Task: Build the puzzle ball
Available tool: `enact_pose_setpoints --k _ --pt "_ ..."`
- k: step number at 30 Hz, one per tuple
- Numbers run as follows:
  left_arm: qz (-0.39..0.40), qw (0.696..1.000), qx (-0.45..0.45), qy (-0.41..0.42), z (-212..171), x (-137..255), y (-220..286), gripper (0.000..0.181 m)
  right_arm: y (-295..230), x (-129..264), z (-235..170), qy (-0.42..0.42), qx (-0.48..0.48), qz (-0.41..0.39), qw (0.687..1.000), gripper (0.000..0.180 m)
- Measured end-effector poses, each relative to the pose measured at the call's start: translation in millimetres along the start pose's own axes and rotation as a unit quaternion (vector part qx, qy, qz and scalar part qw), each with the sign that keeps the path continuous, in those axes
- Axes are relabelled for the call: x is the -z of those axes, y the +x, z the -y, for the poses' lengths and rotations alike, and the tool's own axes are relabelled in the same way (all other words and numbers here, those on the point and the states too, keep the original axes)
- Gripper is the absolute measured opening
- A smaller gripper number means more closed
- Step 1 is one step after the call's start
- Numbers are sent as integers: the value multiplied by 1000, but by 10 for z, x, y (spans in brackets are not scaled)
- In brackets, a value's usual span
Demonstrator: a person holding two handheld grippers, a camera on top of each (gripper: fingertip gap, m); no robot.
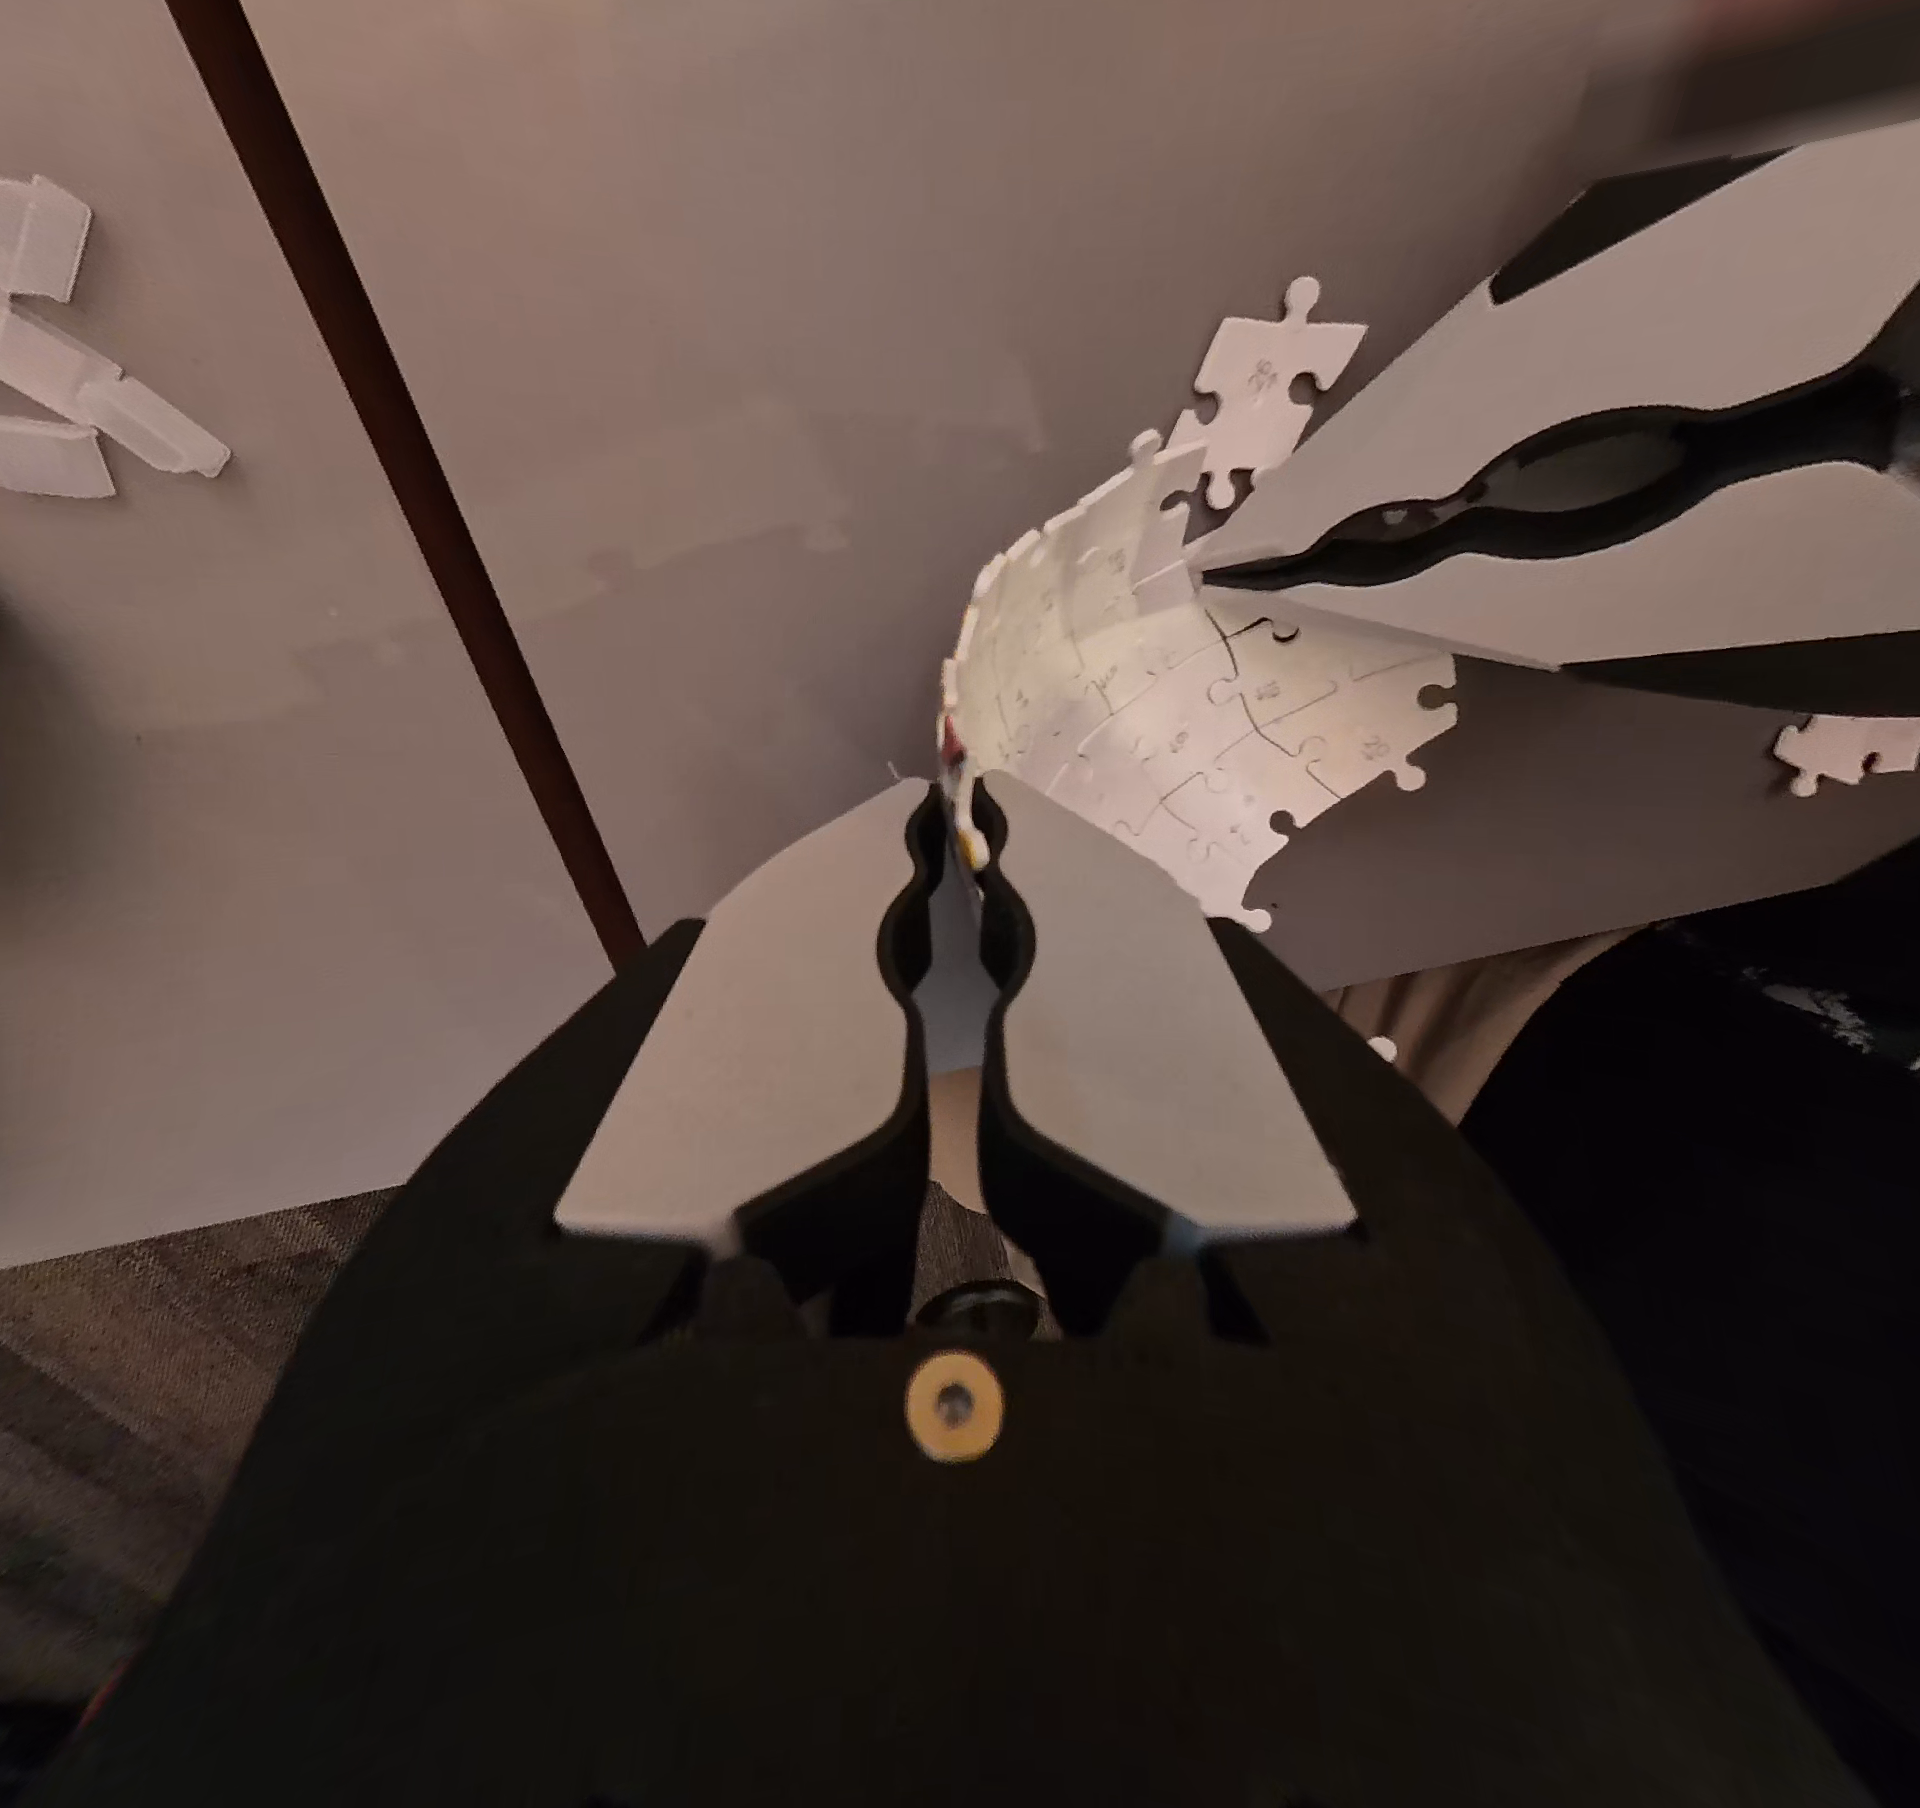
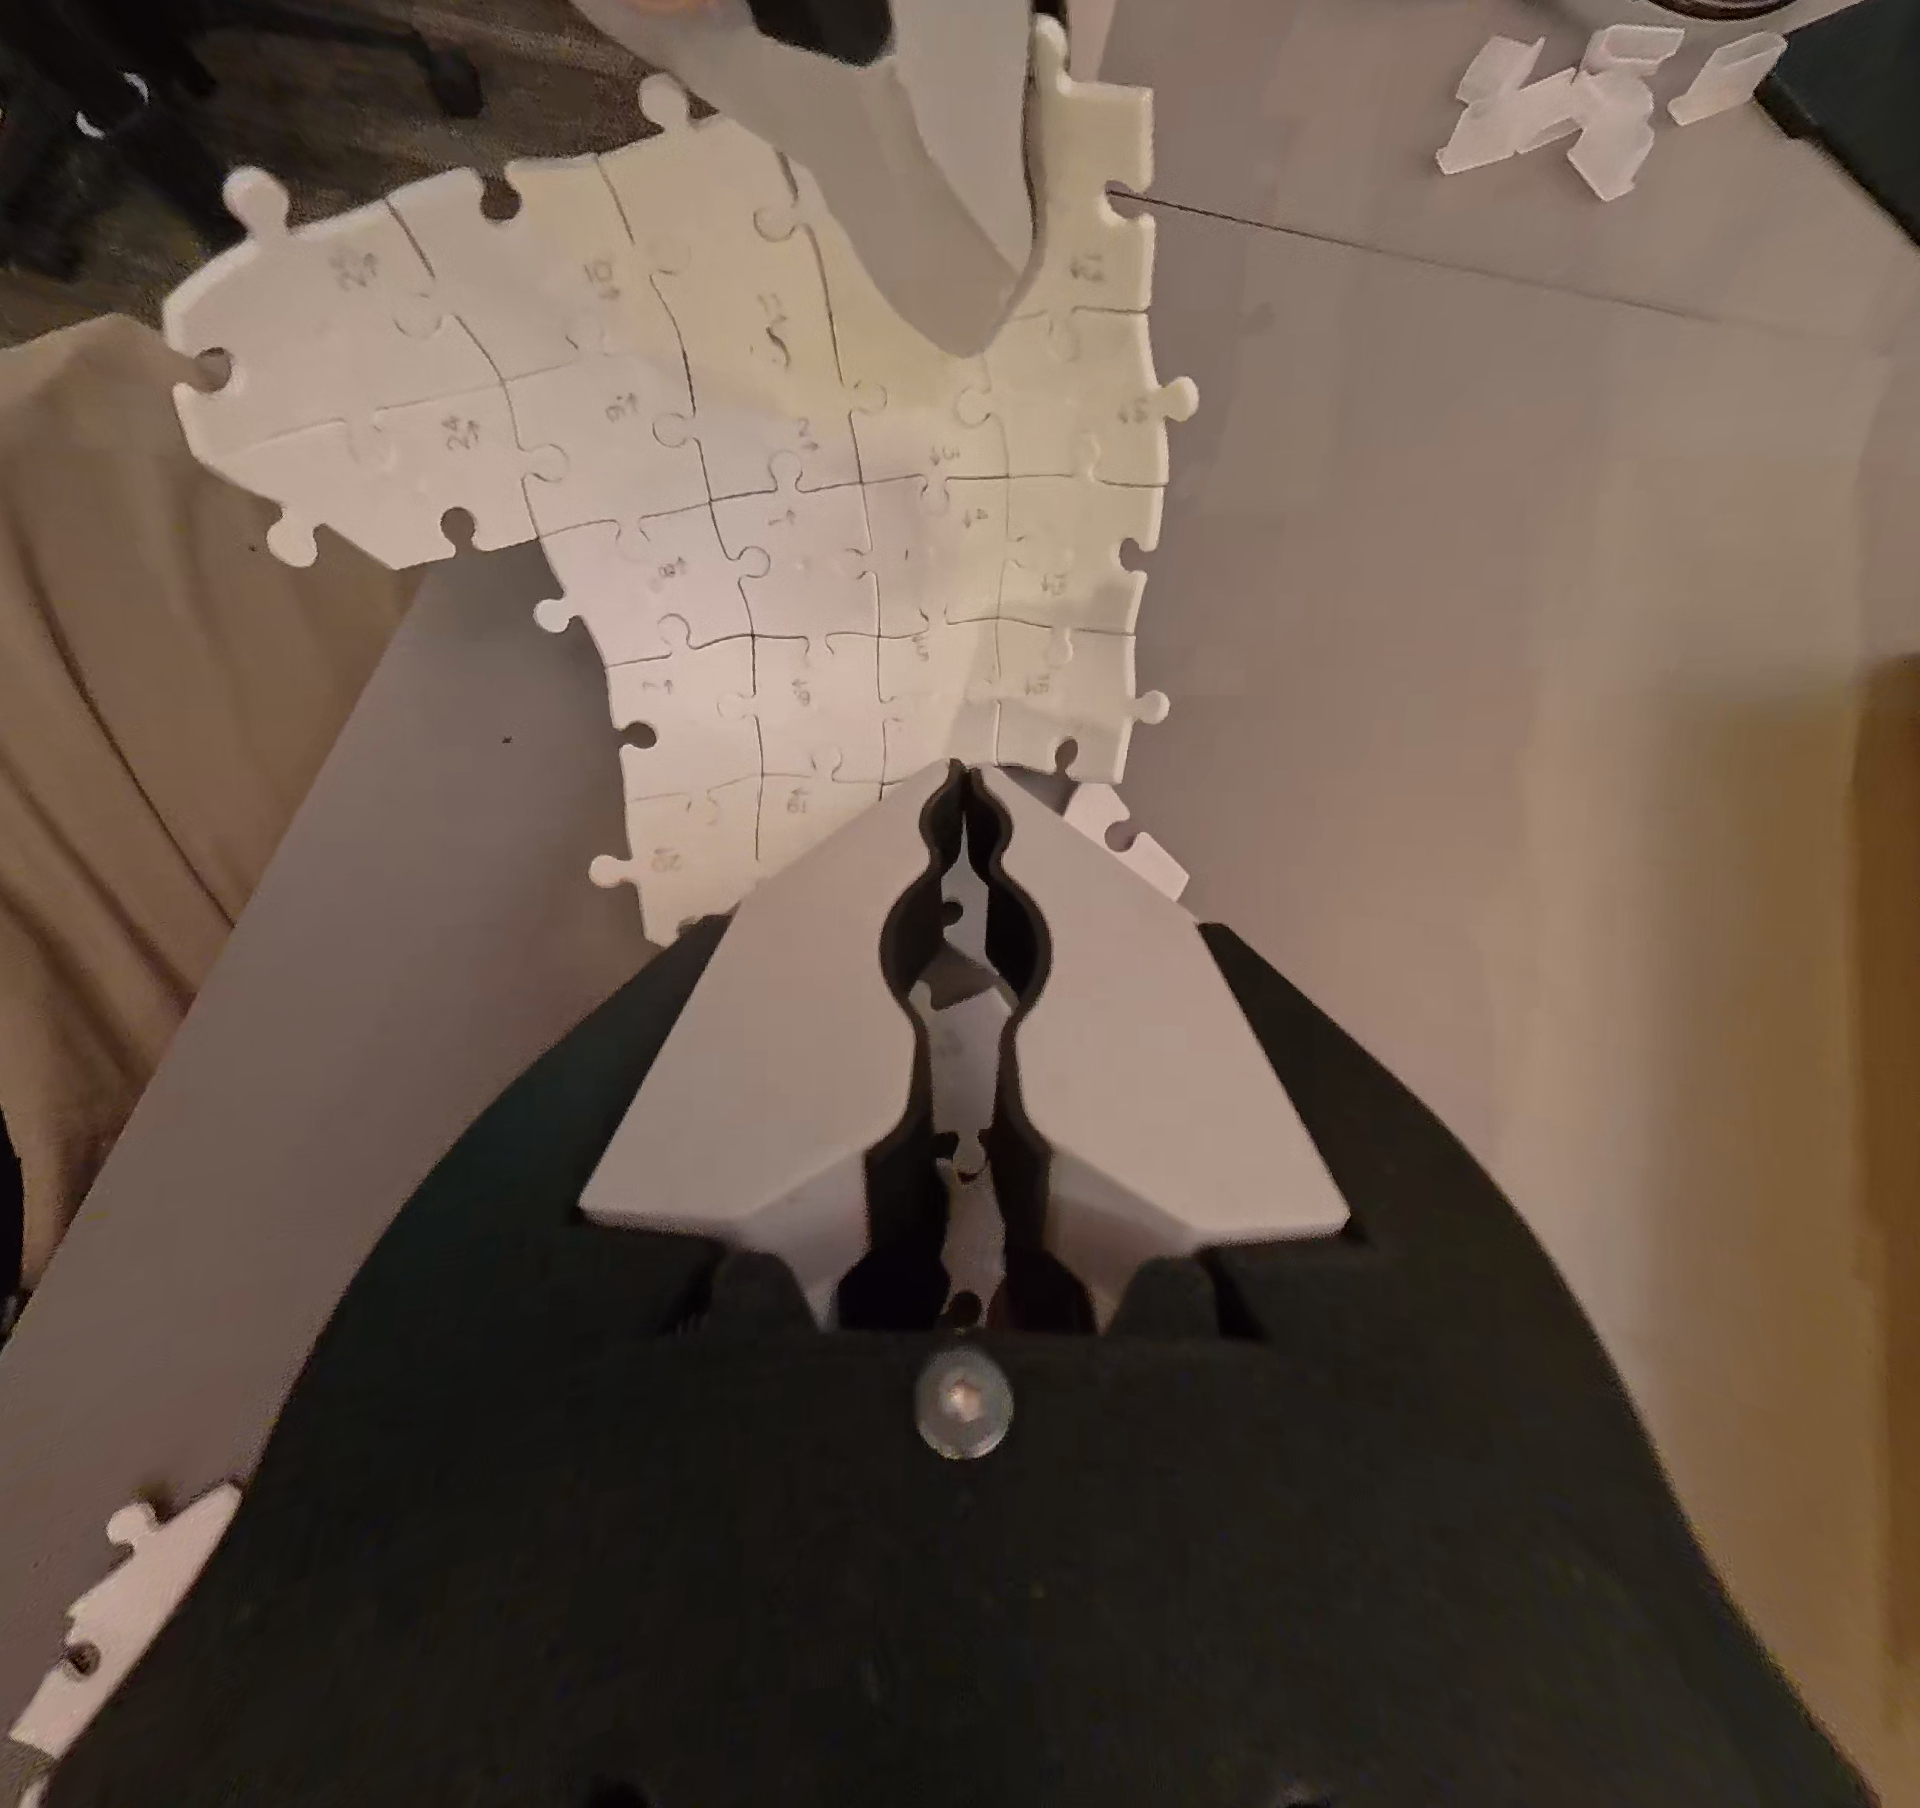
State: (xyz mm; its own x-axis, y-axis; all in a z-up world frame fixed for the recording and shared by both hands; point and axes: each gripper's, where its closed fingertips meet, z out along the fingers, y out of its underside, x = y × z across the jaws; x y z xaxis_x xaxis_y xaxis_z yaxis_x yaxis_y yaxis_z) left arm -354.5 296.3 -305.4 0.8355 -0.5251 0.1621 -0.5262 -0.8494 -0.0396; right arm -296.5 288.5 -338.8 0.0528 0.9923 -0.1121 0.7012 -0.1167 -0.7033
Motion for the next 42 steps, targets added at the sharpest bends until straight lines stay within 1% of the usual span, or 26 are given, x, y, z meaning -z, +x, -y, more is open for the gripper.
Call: enact_pose_setpoints --k 5,15,18,24,27,31,33,36,42 --pt "6 1000 -6 -4 14 -5 17 4 -29 21 -23 -4 43 1 999 0" --pt "19 1000 -16 -15 35 18 26 4 -45 37 -61 -14 53 2 998 0" --pt "22 999 -17 -18 33 36 29 4 -43 30 -60 -17 44 2 999 0" --pt "16 999 -16 -23 27 56 63 6 -42 33 -63 -21 -10 37 999 0" --pt "14 999 -18 -23 32 68 87 7 -42 32 -64 -27 -15 47 998 0" --pt "-1 1000 -18 -9 28 82 135 13 -41 32 -64 -29 -16 48 998 0" --pt "-17 1000 -10 9 28 91 172 23 -41 32 -64 -27 -15 45 998 0" --pt "-41 998 7 38 13 119 218 34 -41 32 -63 -24 -17 46 999 0" --pt "-84 984 76 138 -50 274 294 56 -41 30 -60 -17 -18 35 999 0"
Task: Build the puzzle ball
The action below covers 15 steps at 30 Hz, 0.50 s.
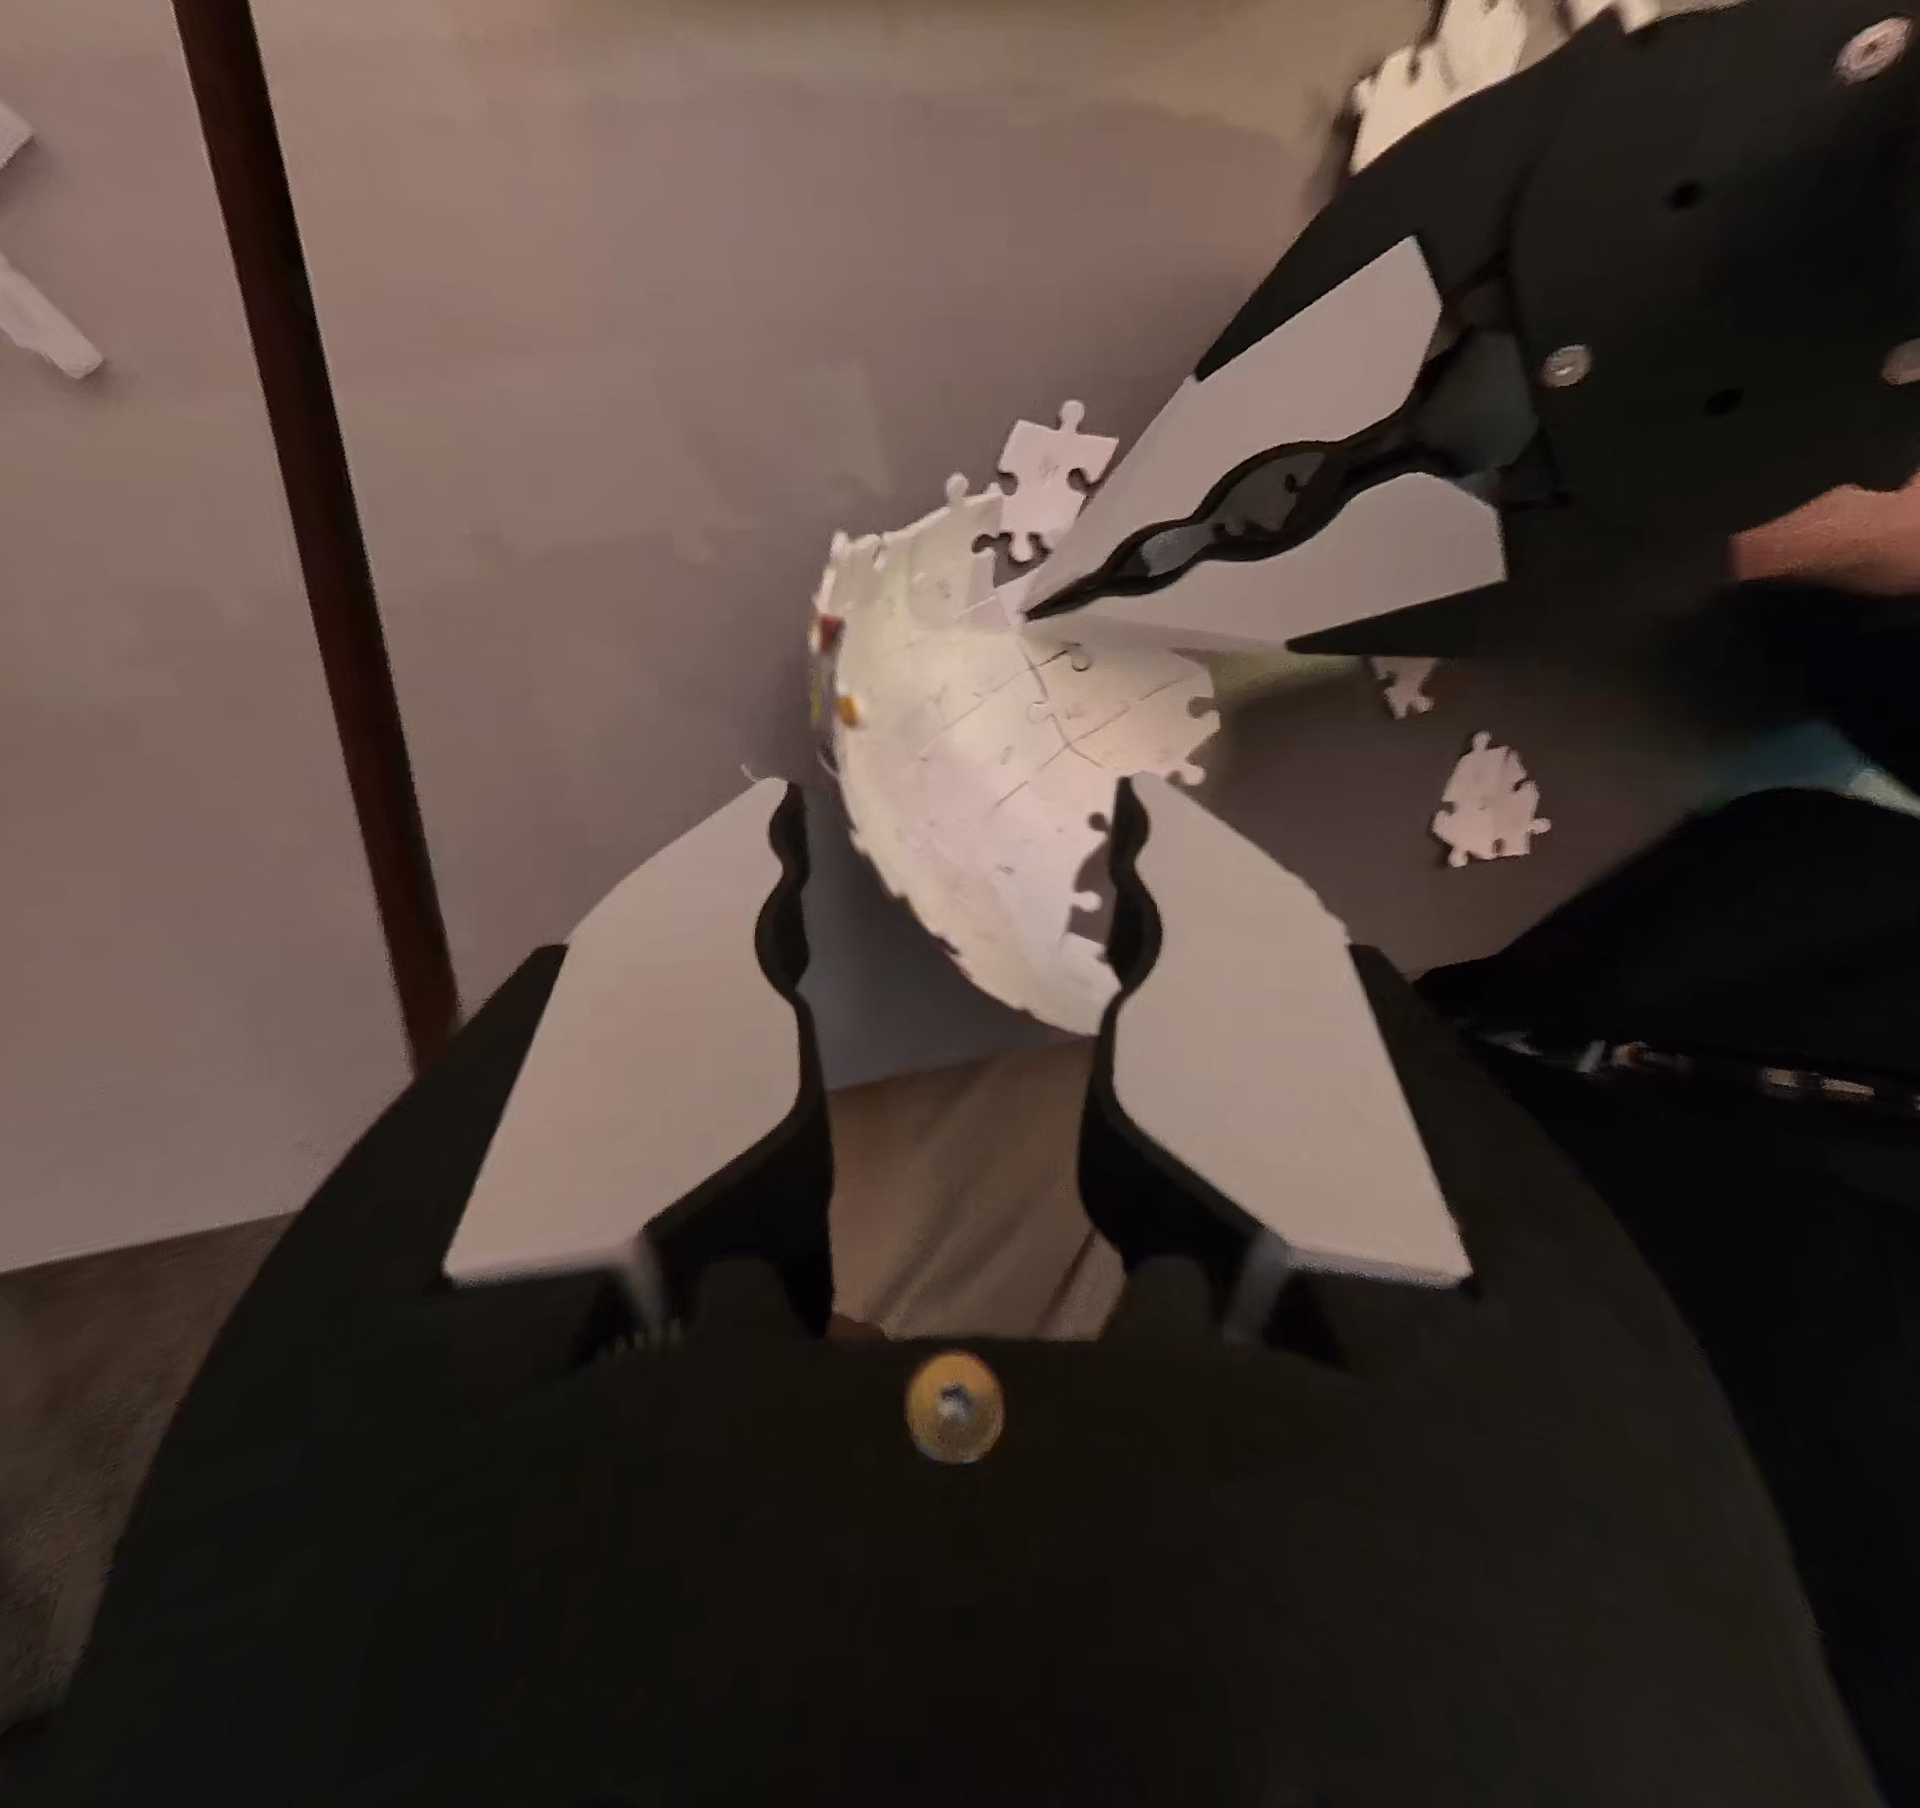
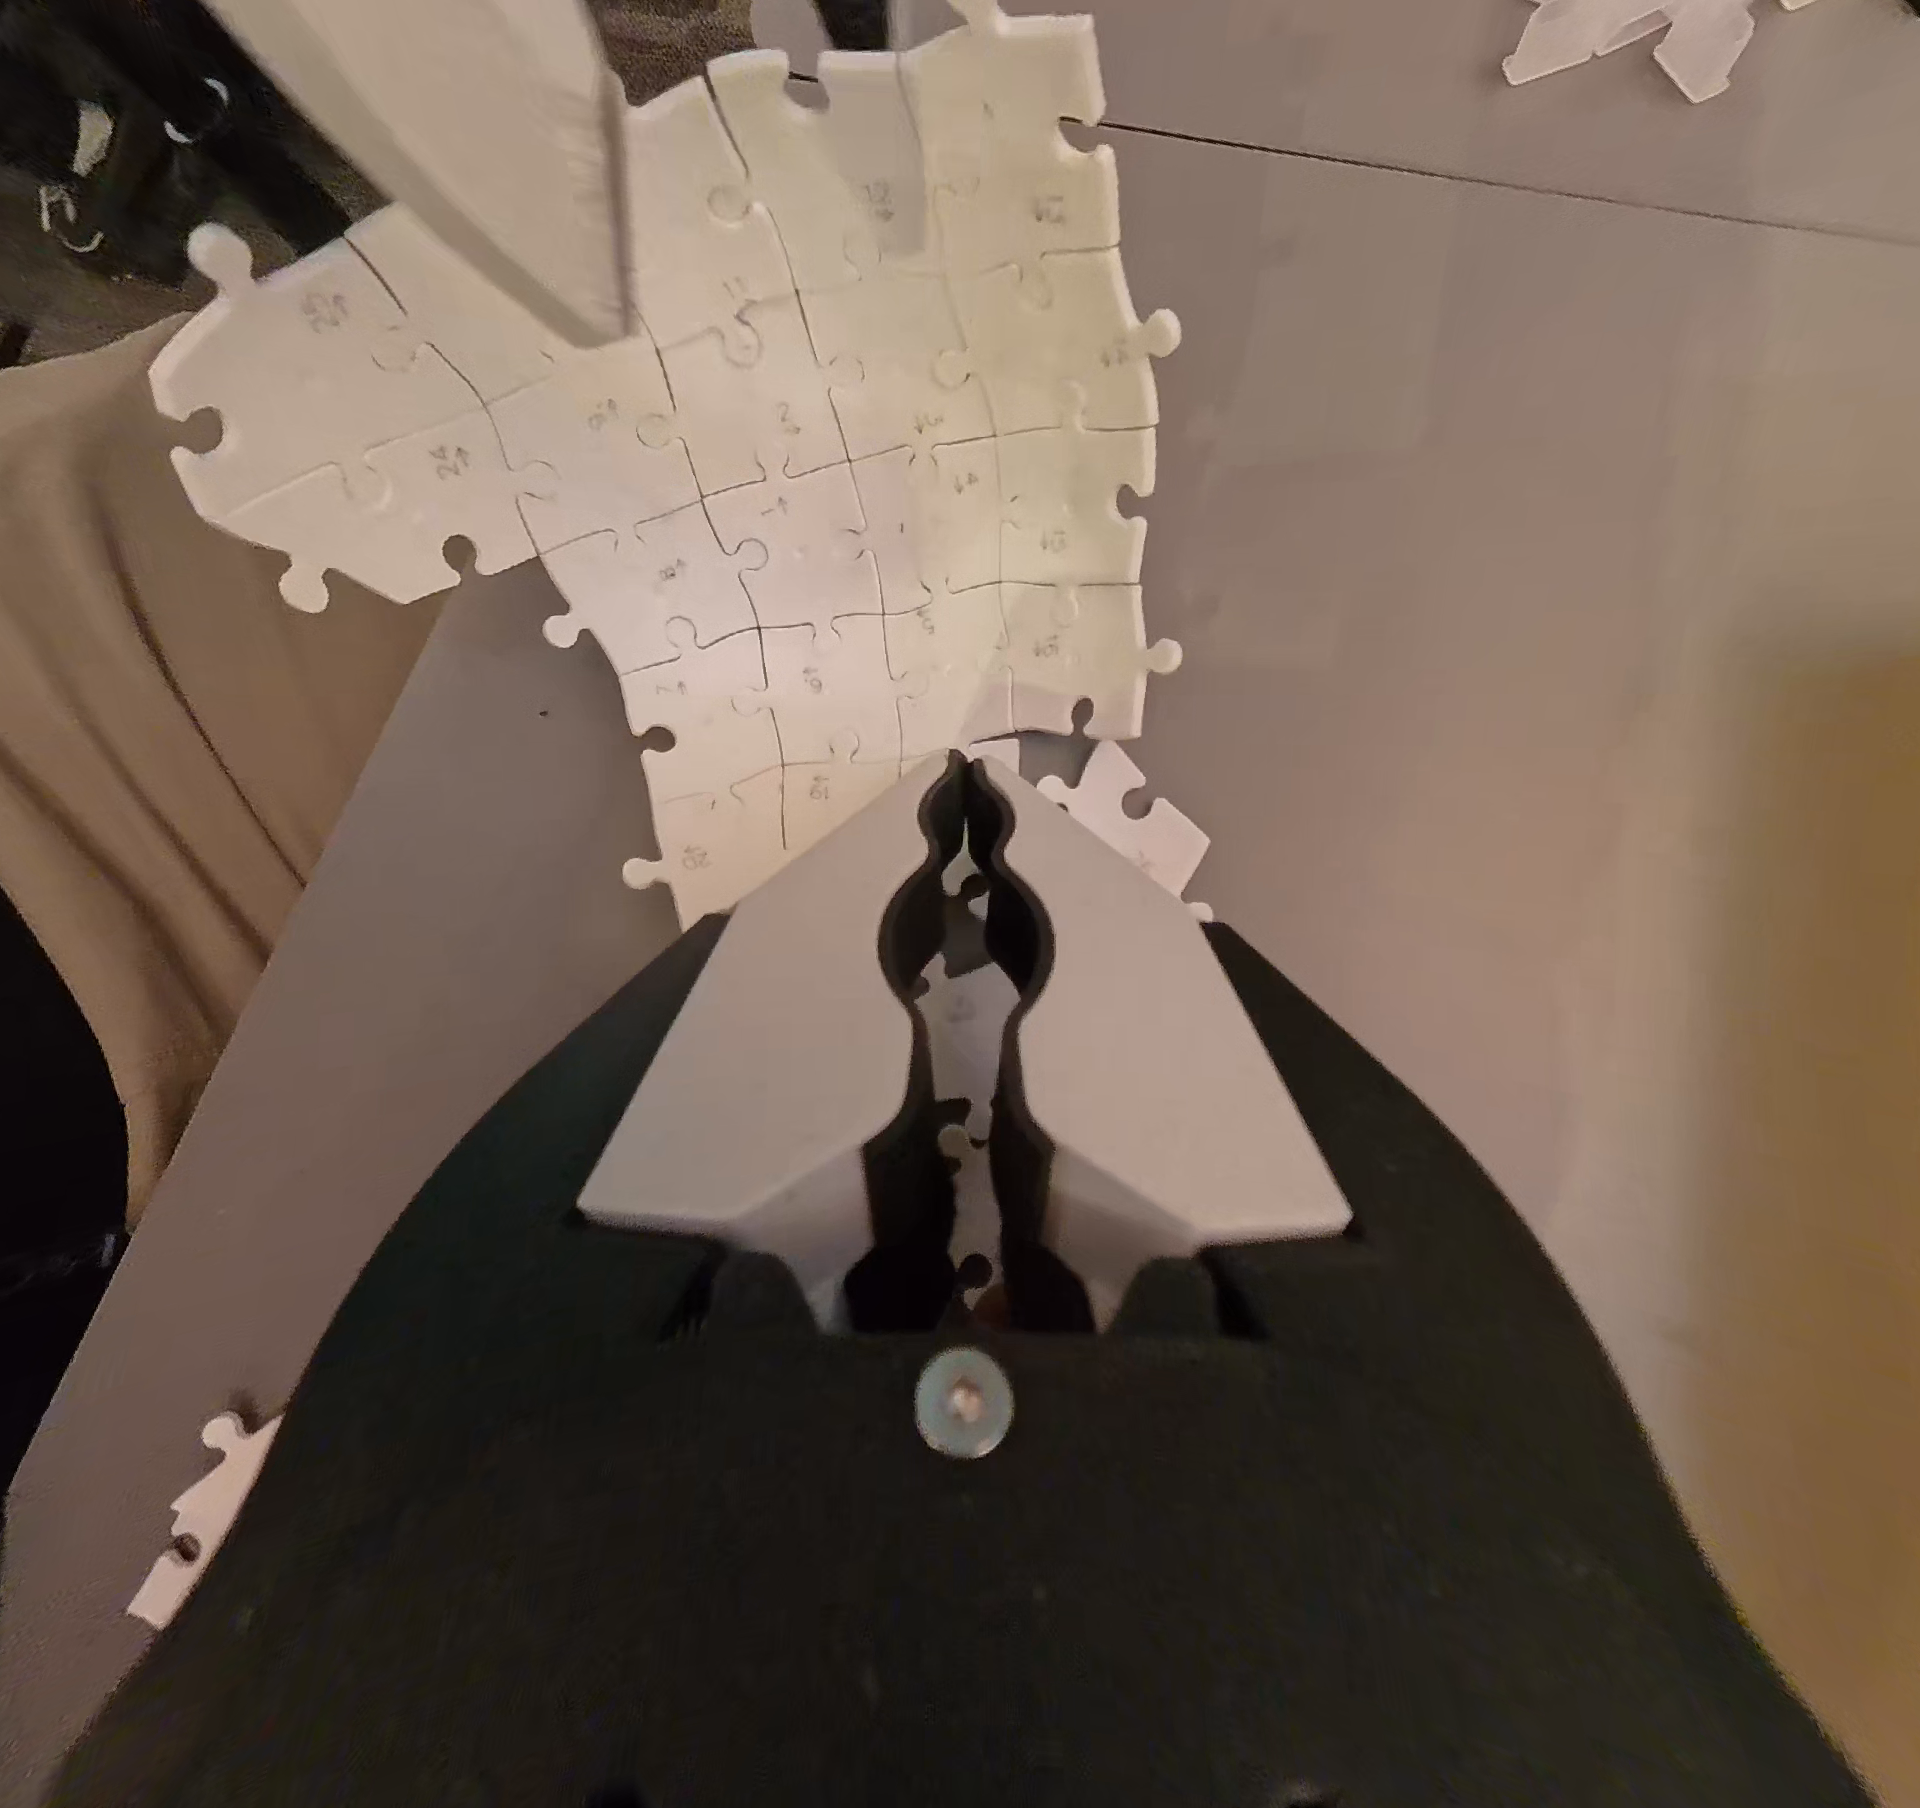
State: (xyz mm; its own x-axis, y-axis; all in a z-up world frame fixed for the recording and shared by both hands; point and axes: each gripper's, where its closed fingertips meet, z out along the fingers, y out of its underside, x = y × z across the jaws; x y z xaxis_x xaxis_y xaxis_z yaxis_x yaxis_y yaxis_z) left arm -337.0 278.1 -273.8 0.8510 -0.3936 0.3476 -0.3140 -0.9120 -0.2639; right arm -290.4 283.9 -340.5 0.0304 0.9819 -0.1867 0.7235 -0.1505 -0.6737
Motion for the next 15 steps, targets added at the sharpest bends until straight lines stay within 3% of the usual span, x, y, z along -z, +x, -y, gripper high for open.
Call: enact_pose_setpoints --k 7,15 --pt "-32 993 77 81 -195 59 131 69 3 -3 6 13 -11 -25 1000 0" --pt "-78 983 130 102 -220 -82 178 58 3 -4 9 25 0 -35 999 0"
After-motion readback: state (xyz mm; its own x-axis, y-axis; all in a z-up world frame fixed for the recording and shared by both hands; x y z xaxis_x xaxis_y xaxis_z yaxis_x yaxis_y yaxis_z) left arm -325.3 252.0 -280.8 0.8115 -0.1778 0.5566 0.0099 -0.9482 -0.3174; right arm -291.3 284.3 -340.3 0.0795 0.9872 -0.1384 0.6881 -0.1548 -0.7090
